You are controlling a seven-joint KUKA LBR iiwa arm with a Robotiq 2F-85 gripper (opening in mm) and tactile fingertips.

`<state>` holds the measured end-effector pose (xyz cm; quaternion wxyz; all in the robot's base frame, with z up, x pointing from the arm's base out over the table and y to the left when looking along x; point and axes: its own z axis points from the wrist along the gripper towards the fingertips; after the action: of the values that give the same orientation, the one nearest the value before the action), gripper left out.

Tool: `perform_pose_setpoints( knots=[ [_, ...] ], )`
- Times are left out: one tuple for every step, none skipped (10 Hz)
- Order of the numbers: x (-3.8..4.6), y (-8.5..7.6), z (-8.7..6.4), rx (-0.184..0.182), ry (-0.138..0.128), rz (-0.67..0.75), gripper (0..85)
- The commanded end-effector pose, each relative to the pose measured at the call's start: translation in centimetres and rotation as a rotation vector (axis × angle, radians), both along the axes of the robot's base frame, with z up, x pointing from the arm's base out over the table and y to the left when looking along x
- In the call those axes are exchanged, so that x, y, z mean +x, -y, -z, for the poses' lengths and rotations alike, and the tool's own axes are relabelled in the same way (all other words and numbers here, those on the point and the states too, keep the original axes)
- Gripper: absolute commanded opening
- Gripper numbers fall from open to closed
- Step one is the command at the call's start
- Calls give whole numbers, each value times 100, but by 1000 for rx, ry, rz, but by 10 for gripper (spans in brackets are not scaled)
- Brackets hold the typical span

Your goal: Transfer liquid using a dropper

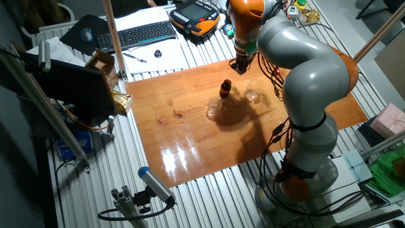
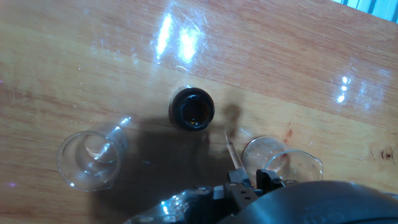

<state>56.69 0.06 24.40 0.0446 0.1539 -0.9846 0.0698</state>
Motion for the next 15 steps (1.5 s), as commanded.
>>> perform_pose_setpoints(
  knots=[
    [-4,-2,3,5,-5,0,170],
    [-3,-8,3,8,-10,-1,170],
    [-3,-8,3,12,-10,-1,173],
    [-3,-8,3,-7,-9,-3,173],
    [-3,-8,3,-5,-18,5,170],
    [-3,-8,3,-13,-23,13,170],
    [-3,-8,3,-13,-30,27,170],
    [-3,-8,3,-13,-30,49,170],
    [-3,-8,3,-14,-28,64,173],
    [-3,-8,3,-15,-30,76,173],
    [-3,-8,3,-18,-28,89,173],
    [-3,-8,3,-22,-31,98,173],
    [-3,-8,3,-23,-33,105,173],
    [-3,-8,3,-31,-31,106,180],
    [-3,-8,3,-31,-29,97,180]
  ],
)
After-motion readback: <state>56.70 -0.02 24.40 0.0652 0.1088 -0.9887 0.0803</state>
